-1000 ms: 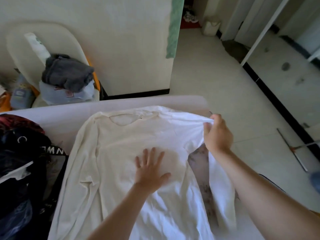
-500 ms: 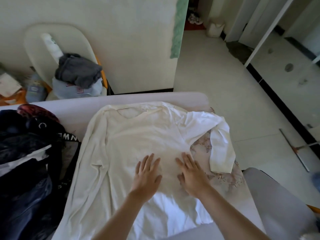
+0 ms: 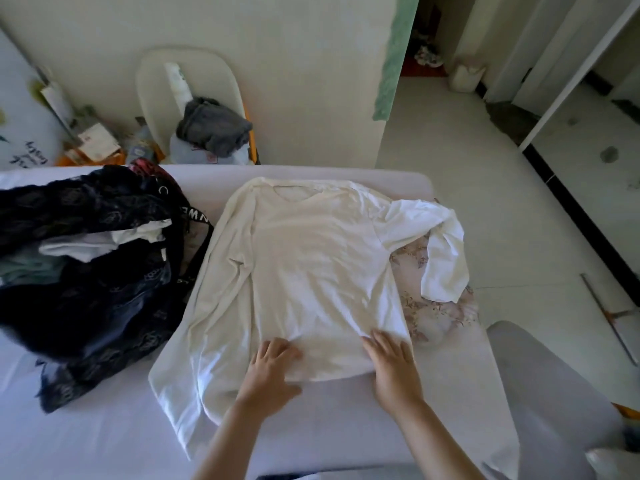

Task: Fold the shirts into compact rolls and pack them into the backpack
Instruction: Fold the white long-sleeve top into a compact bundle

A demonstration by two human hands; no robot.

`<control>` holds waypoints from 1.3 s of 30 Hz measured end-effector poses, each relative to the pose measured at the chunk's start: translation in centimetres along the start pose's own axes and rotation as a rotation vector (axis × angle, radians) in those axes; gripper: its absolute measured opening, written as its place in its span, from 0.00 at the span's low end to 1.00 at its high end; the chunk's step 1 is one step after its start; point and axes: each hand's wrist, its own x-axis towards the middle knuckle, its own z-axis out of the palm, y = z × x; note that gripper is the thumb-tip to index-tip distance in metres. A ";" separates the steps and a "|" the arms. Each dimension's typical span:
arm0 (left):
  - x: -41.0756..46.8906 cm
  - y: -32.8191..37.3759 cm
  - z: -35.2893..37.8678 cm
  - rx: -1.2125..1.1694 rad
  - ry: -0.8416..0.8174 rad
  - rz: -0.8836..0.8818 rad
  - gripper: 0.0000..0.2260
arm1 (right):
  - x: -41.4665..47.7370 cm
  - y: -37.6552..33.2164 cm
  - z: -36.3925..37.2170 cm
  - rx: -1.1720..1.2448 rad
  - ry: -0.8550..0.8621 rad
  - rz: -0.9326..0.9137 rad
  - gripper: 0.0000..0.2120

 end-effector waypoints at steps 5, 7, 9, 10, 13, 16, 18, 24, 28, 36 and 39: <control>-0.6 -0.4 -1.1 0.000 0.202 -0.058 0.09 | 0.7 0.7 -2.8 0.057 0.145 0.046 0.15; 0.0 0.6 -3.3 -0.078 0.141 -0.130 0.08 | 1.3 0.5 -5.2 0.102 0.177 0.020 0.09; 1.3 1.5 -5.9 -0.110 0.053 -0.166 0.10 | 2.4 0.0 -8.1 0.146 0.274 -0.029 0.05; 2.3 2.0 -7.2 -0.086 0.060 -0.156 0.10 | 3.3 -0.1 -9.3 0.143 0.336 -0.043 0.06; 5.9 3.2 -10.4 -0.012 0.235 -0.108 0.09 | 6.7 -0.1 -11.7 -0.014 0.430 -0.025 0.08; 8.9 3.1 -11.3 -0.121 0.287 -0.072 0.14 | 8.9 -0.1 -12.1 -0.250 0.298 0.016 0.26; 9.3 2.3 -10.7 -0.123 0.178 -0.105 0.17 | 9.2 -1.3 -11.2 -0.253 0.138 -0.079 0.31; 4.0 -1.1 -7.2 0.103 0.089 -0.067 0.40 | 10.5 -6.2 -5.6 -0.075 -0.176 -0.238 0.39; 3.1 -3.3 -5.4 0.303 -0.053 0.058 0.46 | 12.2 -6.7 -3.1 0.010 -0.235 -0.112 0.40; 6.2 -4.0 -10.8 -0.223 0.518 -0.493 0.13 | 13.9 -4.5 -3.0 -0.099 -0.083 -0.137 0.19; 7.1 -4.8 -12.9 0.004 0.582 -0.546 0.26 | 13.8 -2.9 -3.6 -0.142 -0.108 -0.117 0.26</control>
